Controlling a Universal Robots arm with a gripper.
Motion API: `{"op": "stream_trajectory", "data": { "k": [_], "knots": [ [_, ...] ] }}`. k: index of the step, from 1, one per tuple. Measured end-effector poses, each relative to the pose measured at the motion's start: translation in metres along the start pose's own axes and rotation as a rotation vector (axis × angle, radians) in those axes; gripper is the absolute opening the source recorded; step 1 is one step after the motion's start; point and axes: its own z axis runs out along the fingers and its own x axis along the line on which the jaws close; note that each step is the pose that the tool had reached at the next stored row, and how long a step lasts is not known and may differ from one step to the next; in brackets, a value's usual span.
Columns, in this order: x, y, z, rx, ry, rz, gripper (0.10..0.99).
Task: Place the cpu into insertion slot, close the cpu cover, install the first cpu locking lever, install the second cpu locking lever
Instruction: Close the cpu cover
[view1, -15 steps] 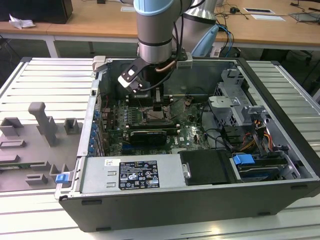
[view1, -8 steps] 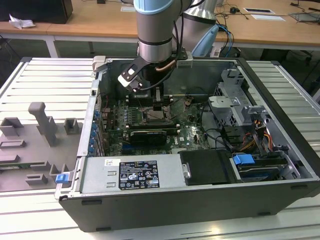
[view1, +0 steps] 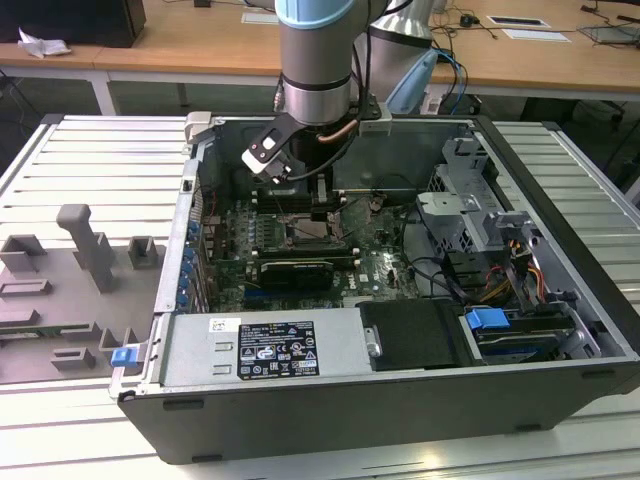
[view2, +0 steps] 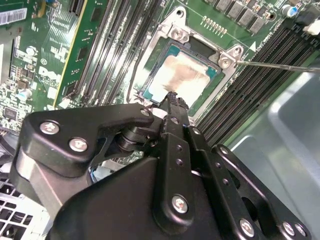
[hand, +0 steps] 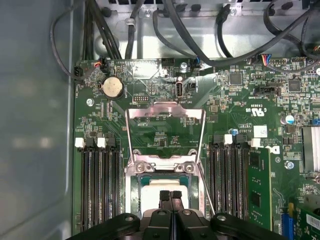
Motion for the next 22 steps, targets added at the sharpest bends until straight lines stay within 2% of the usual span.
{"op": "stream_trajectory", "data": {
  "k": [8,22],
  "knots": [
    [0.0000,0.0022,0.0002,0.000,0.0000,0.000,0.106],
    [0.0001,0.0102,0.0009,0.001,-0.0001,0.000,0.106]
  ]
}}
